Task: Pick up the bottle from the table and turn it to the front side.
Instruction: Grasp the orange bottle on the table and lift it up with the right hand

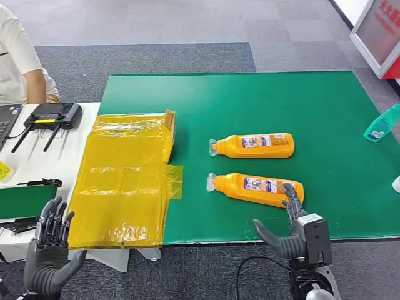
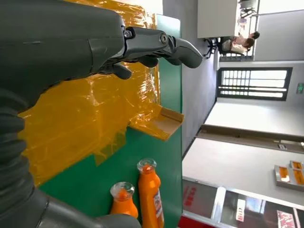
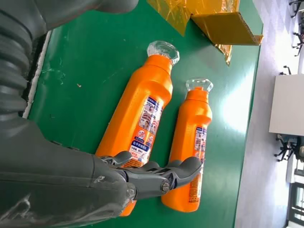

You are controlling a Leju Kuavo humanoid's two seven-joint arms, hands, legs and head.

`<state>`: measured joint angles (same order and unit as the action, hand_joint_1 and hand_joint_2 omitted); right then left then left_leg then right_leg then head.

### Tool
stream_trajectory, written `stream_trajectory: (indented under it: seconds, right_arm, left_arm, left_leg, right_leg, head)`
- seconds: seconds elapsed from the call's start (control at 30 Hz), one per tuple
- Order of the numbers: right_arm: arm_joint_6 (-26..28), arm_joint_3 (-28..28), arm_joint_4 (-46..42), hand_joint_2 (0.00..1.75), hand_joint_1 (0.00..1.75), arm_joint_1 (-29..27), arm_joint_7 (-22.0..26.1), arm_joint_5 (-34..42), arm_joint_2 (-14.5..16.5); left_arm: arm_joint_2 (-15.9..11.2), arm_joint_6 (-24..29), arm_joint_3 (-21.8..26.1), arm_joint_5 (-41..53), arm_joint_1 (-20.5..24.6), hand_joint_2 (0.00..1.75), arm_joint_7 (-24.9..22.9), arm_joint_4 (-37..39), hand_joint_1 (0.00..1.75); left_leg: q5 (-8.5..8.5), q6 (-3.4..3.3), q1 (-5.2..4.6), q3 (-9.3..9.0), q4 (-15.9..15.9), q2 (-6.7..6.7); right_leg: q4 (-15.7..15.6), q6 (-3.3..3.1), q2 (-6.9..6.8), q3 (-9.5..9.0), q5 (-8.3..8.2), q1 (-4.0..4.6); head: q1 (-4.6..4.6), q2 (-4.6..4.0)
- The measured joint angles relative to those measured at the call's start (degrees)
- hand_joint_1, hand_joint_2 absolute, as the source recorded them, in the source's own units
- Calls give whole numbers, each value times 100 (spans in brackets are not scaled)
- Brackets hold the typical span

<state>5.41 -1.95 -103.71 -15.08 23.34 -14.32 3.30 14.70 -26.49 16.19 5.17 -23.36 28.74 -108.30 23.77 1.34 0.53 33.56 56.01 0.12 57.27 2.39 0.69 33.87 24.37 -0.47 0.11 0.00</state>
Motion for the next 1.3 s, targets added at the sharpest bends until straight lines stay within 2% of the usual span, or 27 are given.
stream_trajectory:
  seconds: [0.47,0.67,0.8,1.07,1.3]
  right_arm:
    - [152,42,0,175,0,3,32,-114,0]
    - [1034,51,-23,175,0,36,-105,-1340,-7]
    - [1327,56,-89,175,0,149,-324,-2035,-105]
    - [1187,-191,-5,175,0,522,-1246,-3804,-610]
    - [1083,-525,462,175,0,972,-1737,-4522,-1116]
  left_arm:
    - [-166,22,-386,-349,-131,175,-99,-2,0]
    - [-257,194,-568,-433,-141,175,-153,-2,0]
    - [-307,134,-595,-504,-141,175,-153,0,0]
    - [-463,127,-758,-544,-14,175,-224,68,0]
    - [-663,243,-1025,-616,168,175,-292,207,0]
  left_leg:
    - [0,0,0,0,0,0]
    - [0,0,0,0,0,0]
    - [0,0,0,0,0,0]
    - [-1,-1,0,0,0,0]
    - [-6,-3,-1,1,1,0]
  right_leg:
    - [0,0,0,1,0,0]
    - [0,0,0,0,0,0]
    - [0,0,0,0,0,0]
    - [0,2,0,-1,-3,-1]
    - [0,3,0,-1,-7,-2]
  head:
    - [-1,0]
    - [-1,0]
    - [0,0]
    - [-1,0]
    - [-1,0]
